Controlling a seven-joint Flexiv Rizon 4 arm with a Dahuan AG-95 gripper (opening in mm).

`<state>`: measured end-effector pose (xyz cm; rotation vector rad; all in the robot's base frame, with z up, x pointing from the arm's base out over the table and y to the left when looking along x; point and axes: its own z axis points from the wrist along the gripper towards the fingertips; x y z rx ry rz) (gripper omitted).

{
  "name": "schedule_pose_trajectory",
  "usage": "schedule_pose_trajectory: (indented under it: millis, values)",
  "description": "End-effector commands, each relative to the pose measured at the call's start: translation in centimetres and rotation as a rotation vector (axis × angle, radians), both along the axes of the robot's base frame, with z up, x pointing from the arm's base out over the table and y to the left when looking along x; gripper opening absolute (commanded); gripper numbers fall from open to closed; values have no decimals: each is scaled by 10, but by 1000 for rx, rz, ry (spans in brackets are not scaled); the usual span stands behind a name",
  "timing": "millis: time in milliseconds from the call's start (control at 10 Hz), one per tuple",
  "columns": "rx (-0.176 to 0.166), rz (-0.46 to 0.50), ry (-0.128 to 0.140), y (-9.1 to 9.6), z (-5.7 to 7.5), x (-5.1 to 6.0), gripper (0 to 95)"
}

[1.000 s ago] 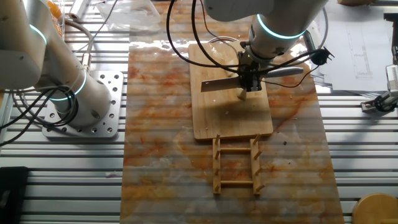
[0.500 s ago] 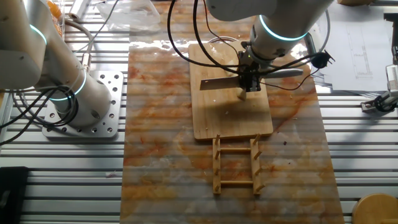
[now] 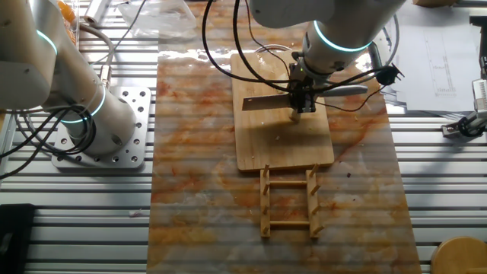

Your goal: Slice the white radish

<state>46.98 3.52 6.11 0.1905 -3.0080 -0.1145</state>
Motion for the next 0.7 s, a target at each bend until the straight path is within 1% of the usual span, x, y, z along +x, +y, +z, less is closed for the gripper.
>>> schedule_pose_trajectory:
  millis: [100,200,300,400,500,600,700]
  values:
    - [-5,9,-38,2,-25,-7,0]
    - [-10,24,-51,-1,-36,-10,0]
    - [8,18,-48,-1,-36,-11,0]
    - [6,25,-38,0,-31,-9,0]
    - [12,28,-35,2,-26,-10,0]
    - [7,34,-29,3,-19,-12,0]
    - [-7,52,-24,2,-11,-12,0]
